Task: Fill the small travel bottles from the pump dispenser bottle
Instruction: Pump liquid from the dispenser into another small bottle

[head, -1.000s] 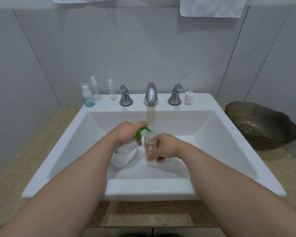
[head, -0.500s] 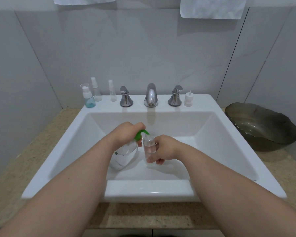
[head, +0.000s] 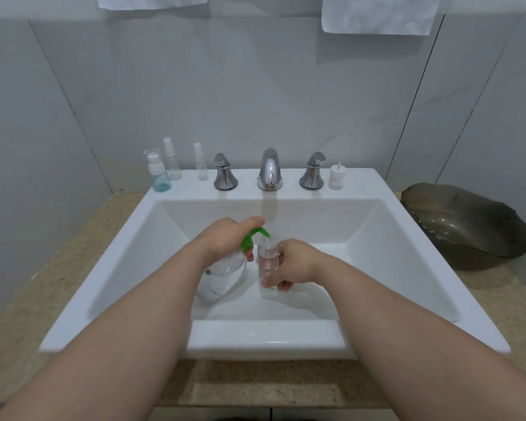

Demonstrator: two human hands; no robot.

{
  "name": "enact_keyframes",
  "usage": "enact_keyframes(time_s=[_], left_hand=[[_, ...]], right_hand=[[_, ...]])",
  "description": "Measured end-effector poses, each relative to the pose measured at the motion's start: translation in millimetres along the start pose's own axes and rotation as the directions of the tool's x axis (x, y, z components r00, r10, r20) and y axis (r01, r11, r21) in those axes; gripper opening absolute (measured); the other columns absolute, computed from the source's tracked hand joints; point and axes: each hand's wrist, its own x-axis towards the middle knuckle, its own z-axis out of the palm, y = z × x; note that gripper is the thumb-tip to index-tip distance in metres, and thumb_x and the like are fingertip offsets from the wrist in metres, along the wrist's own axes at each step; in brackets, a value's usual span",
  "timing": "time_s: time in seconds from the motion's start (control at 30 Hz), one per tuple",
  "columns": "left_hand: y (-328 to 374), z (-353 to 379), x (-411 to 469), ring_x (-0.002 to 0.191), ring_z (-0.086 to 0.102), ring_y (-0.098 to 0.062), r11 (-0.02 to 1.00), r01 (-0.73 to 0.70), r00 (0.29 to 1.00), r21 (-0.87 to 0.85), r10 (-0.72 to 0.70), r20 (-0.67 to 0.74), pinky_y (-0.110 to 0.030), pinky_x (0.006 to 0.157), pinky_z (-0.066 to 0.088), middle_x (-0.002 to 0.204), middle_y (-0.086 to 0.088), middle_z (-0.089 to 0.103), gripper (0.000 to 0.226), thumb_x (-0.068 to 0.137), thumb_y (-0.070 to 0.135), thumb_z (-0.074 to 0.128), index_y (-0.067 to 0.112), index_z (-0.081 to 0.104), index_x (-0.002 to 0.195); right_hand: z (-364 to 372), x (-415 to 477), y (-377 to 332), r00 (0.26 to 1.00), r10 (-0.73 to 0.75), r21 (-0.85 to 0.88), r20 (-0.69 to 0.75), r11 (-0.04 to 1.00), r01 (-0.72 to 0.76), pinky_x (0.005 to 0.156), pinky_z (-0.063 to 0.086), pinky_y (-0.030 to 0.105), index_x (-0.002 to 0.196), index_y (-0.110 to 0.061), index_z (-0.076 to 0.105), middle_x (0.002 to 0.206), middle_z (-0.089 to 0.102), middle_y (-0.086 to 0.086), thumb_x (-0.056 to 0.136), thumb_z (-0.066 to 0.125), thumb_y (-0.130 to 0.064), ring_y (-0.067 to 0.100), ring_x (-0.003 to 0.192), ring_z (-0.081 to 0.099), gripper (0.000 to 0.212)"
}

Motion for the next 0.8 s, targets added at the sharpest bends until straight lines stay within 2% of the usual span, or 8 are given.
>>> enact_keyframes(time_s=[0.33,0.47,0.57,0.7,0.8], left_hand=[[2.6,0.4,-1.0,0.058,0.044,-0.017,0.999,-0.036,0.999,0.036,0.035,0.005,-0.033,0.067,0.041,0.075,-0.006,0.077,0.059,0.095,0.05,0.046,0.007,0.071,0.064],[1.9,0.0,0.7,0.058,0.044,-0.017,0.998,-0.038,0.999,0.041,0.038,0.002,-0.033,0.067,0.041,0.073,-0.005,0.077,0.059,0.096,0.049,0.046,0.006,0.073,0.066],[0.0,1.0,2.7,0.061,0.046,-0.018,0.999,-0.032,0.999,0.022,0.032,-0.003,-0.035,0.071,0.042,0.074,-0.005,0.077,0.062,0.094,0.055,0.046,0.007,0.072,0.065],[-2.4,1.6,4.7,0.073,0.055,-0.02,1.0,-0.018,1.0,0.005,0.018,0.002,-0.038,0.086,0.048,0.078,-0.005,0.079,0.08,0.092,0.075,0.045,0.004,0.075,0.07],[-2.3,1.6,4.9,0.079,0.059,-0.021,1.0,-0.016,1.0,-0.003,0.016,0.008,-0.039,0.094,0.047,0.077,-0.003,0.078,0.08,0.092,0.077,0.043,0.007,0.074,0.069]], right_hand=[[-0.4,-1.1,-0.2,1.0,0.002,-0.039,0.028,0.999,-0.001,0.081,0.064,0.04,0.101,-0.015,0.066,0.103,0.075,0.009,0.072,0.092,-0.017,0.017,0.065,0.073,0.039],[-0.2,-2.4,-1.3,0.999,-0.003,-0.034,0.039,0.999,0.004,0.079,0.064,0.038,0.098,-0.016,0.066,0.102,0.074,0.009,0.073,0.091,-0.015,0.018,0.064,0.072,0.035],[-0.5,-1.8,-0.9,0.999,0.0,-0.026,0.033,1.0,0.0,0.08,0.064,0.04,0.102,-0.013,0.066,0.102,0.074,0.01,0.073,0.09,-0.014,0.019,0.064,0.072,0.038],[-0.8,0.8,0.5,1.0,0.003,-0.016,0.022,1.0,-0.003,0.082,0.064,0.04,0.109,-0.019,0.058,0.102,0.074,0.01,0.072,0.091,-0.016,0.02,0.068,0.075,0.049],[-1.9,2.7,2.5,1.0,0.012,-0.012,0.023,1.0,-0.012,0.084,0.063,0.044,0.109,-0.012,0.062,0.101,0.076,0.012,0.07,0.091,-0.017,0.023,0.071,0.076,0.049]])
